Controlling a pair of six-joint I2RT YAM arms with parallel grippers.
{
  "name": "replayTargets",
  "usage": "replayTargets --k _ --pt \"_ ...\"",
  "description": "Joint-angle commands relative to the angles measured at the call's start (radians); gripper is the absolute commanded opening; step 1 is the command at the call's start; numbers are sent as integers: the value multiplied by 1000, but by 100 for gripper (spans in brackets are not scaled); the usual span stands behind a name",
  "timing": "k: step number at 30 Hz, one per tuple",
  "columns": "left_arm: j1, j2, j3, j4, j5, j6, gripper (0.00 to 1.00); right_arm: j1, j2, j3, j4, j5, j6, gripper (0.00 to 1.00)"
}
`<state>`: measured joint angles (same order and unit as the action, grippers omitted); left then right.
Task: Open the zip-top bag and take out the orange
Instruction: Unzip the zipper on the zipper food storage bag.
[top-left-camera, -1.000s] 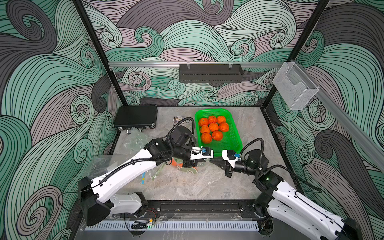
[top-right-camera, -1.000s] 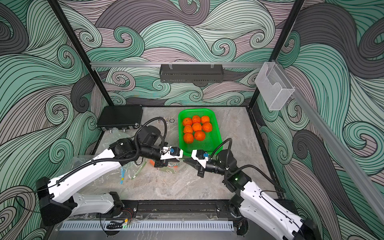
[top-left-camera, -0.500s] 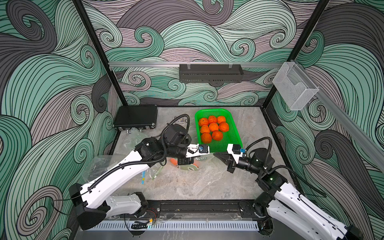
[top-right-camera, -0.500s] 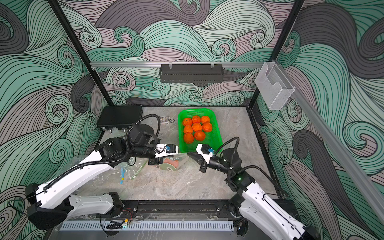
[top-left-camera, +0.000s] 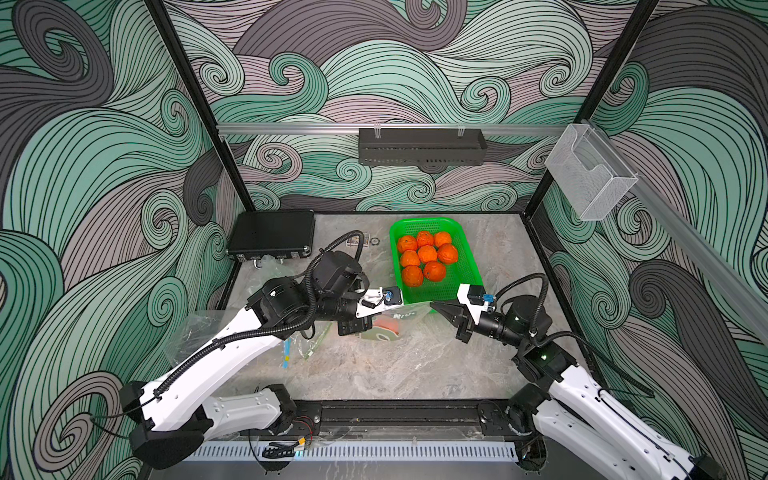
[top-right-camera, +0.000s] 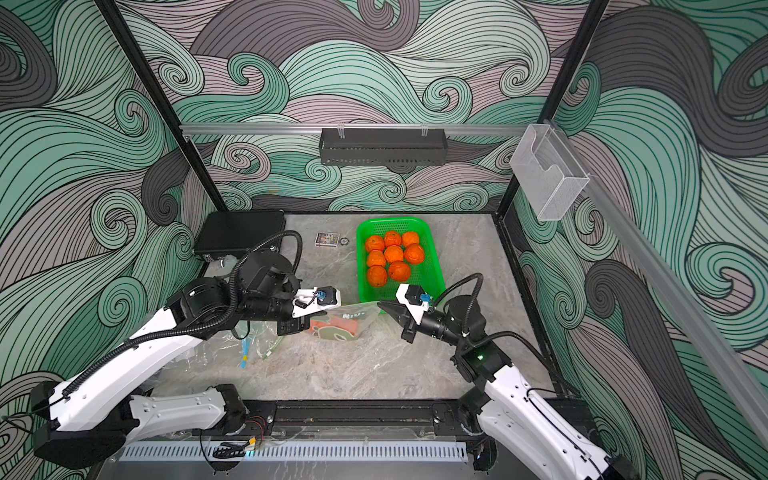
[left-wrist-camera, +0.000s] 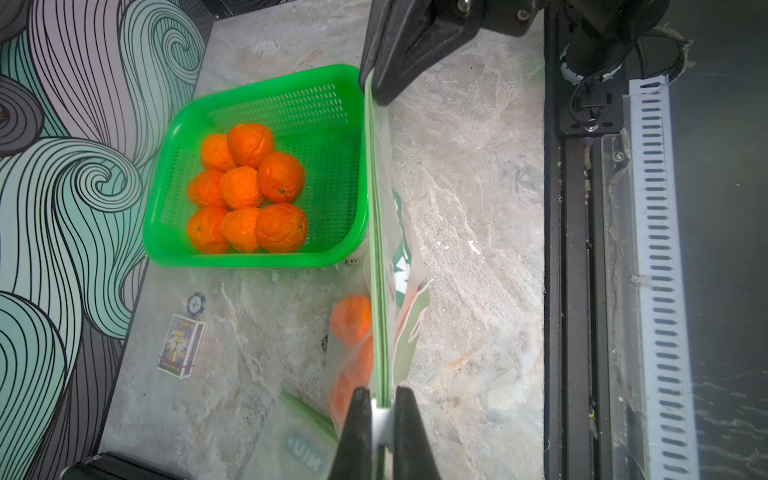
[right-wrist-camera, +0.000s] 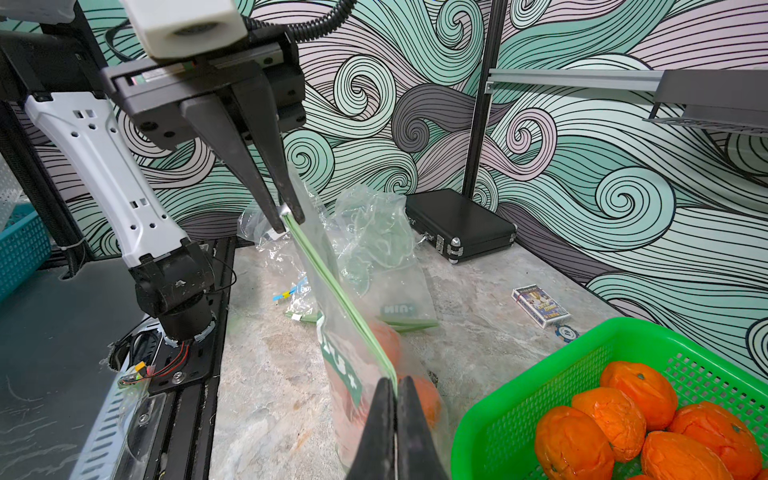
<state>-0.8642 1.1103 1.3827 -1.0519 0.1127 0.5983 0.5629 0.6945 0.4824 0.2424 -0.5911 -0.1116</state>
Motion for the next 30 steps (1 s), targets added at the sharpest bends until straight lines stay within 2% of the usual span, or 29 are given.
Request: replayTargets --k 1,30 --pt "22 -56 47 -242 -106 -35 0 -48 -6 19 7 95 17 0" --pt "29 -164 39 -375 -145 -98 5 -87 -13 12 3 104 32 0"
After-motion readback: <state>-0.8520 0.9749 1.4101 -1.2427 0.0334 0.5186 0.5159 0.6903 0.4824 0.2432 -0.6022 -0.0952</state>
